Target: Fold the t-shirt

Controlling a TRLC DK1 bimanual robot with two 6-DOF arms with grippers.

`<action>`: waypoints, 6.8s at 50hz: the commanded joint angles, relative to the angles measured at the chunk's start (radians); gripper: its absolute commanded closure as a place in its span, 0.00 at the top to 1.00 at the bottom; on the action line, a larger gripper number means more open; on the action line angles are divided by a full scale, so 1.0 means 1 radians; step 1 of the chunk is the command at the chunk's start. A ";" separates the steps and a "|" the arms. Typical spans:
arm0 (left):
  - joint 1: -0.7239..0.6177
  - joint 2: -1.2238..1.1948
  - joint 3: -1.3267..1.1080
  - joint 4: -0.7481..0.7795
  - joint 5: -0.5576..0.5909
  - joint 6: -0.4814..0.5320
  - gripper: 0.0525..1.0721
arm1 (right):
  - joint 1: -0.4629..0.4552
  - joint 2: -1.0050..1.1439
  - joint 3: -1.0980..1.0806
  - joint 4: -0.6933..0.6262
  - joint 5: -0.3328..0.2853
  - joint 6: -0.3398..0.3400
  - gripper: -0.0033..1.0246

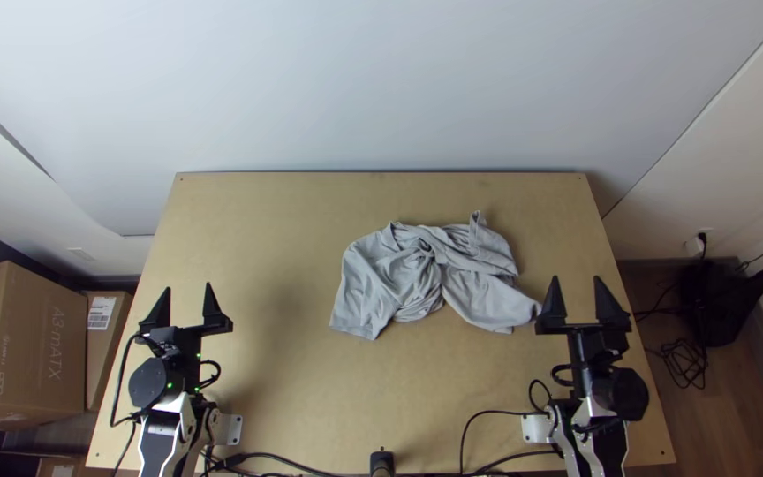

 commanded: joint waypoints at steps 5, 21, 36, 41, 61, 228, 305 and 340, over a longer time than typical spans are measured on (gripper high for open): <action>-0.032 0.063 0.161 0.020 0.010 0.040 0.96 | 0.045 0.200 0.188 0.082 0.000 -0.047 0.96; -0.029 0.370 0.524 -0.079 0.000 0.044 0.96 | 0.142 0.668 0.632 0.073 -0.007 -0.085 0.96; -0.015 0.630 0.971 -0.340 -0.090 0.017 0.96 | 0.359 1.012 1.007 -0.003 -0.006 -0.154 0.96; -0.001 0.658 1.058 -0.417 -0.104 0.011 0.96 | 0.439 1.133 1.140 -0.065 0.000 -0.154 0.96; 0.157 0.632 1.139 -0.610 -0.102 0.012 0.96 | 0.697 1.540 1.462 -0.277 0.080 -0.157 0.96; -0.383 0.747 0.523 -0.573 0.349 -0.166 0.86 | 0.576 1.670 1.964 -0.545 0.278 0.124 0.03; -0.762 1.914 1.090 -0.078 0.398 -0.262 0.93 | 0.430 1.624 2.114 -0.545 0.295 0.039 0.02; -0.650 1.744 1.066 -0.181 0.376 -0.288 0.02 | 0.315 1.428 1.933 -0.579 0.299 0.065 0.02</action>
